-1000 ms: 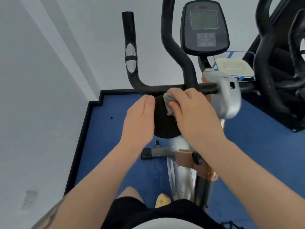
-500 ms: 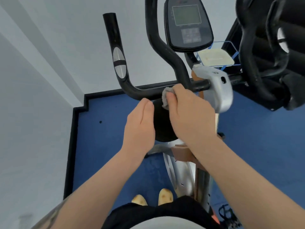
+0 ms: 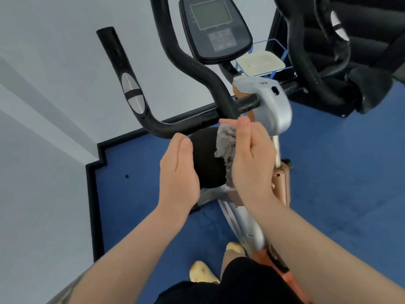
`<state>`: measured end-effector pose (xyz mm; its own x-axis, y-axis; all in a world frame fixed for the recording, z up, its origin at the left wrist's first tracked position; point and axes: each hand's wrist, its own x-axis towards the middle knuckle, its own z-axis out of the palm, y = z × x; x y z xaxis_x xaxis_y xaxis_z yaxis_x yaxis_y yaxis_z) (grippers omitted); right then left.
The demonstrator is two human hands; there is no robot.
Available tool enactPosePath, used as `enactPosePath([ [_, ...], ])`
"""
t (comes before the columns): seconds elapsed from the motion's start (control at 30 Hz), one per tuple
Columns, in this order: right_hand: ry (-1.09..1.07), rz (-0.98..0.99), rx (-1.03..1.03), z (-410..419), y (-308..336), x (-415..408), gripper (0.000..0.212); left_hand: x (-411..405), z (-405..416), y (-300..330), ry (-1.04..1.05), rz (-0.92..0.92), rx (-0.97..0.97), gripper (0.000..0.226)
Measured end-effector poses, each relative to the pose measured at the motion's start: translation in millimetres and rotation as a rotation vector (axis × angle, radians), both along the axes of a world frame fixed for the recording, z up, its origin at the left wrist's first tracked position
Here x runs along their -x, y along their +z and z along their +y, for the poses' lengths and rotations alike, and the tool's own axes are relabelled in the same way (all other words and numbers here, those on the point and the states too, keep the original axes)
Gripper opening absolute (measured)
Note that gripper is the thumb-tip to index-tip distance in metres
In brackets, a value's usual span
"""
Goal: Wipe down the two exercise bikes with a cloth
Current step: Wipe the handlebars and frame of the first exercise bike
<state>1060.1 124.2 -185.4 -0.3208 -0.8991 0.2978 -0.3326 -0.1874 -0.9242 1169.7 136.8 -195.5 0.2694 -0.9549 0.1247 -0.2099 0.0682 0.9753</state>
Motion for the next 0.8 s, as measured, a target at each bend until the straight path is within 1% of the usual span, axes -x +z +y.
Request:
enactPosePath([
  [0.1,0.061,0.059,-0.028,0.4,3.2,0.2,0.018,-1.3,-0.7,-0.9,-0.007,0.005,-0.012,0.032],
  [0.2,0.125,0.171,-0.07,17.3,-1.1,5.1,0.027,-2.5,1.0,-1.9,-0.009,0.014,-0.022,0.031],
  [0.23,0.15,0.251,-0.1,10.7,3.2,7.7,0.027,-2.6,1.4,-1.2,-0.012,0.01,-0.018,0.031],
  [0.33,0.238,0.687,-0.199,-25.7,24.4,5.7,0.031,-3.2,0.6,0.3,-0.02,-0.028,-0.005,0.031],
  [0.37,0.255,0.794,-0.194,-30.1,26.8,2.9,0.033,-3.4,0.4,0.0,-0.016,-0.039,-0.005,0.032],
  [0.4,0.263,0.854,-0.163,-29.0,26.5,2.1,0.033,-3.5,0.5,-0.6,-0.009,-0.045,-0.008,0.032],
  [0.43,0.279,0.857,-0.123,-23.5,24.8,4.5,0.032,-3.2,0.8,-0.9,-0.002,-0.046,-0.01,0.033],
  [0.5,0.337,0.712,-0.071,-9.5,21.9,16.6,0.029,-1.7,1.5,-0.8,0.006,-0.04,-0.006,0.033],
  [0.53,0.363,0.685,-0.079,-9.3,20.8,20.2,0.029,-1.0,1.9,-0.6,0.011,-0.033,-0.004,0.034],
  [0.57,0.368,0.752,-0.105,-14.6,21.6,19.6,0.03,-0.4,2.0,-0.3,0.017,-0.027,-0.004,0.035],
  [0.6,0.34,0.886,-0.103,-23.1,21.7,14.5,0.031,-0.1,2.3,0.0,0.023,-0.027,-0.005,0.035],
  [0.67,0.25,1.149,-0.04,-35.4,25.7,-2.9,0.031,1.2,2.2,0.0,0.037,-0.011,-0.003,0.036],
  [0.7,0.23,1.213,-0.002,-36.5,26.5,-10.2,0.029,1.9,2.7,-0.2,0.051,0.004,0.001,0.036],
  [0.73,0.232,1.219,0.039,-34.7,25.8,-12.5,0.028,3.0,3.3,-0.6,0.07,0.015,0.005,0.036],
  [0.77,0.263,1.179,0.056,-32.2,24.0,-7.9,0.028,4.1,3.8,-0.9,0.086,0.023,0.005,0.038],
  [0.8,0.33,1.04,0.052,-29.8,23.1,1.2,0.027,5.1,4.2,-1.3,0.096,0.034,0.0,0.04],
])
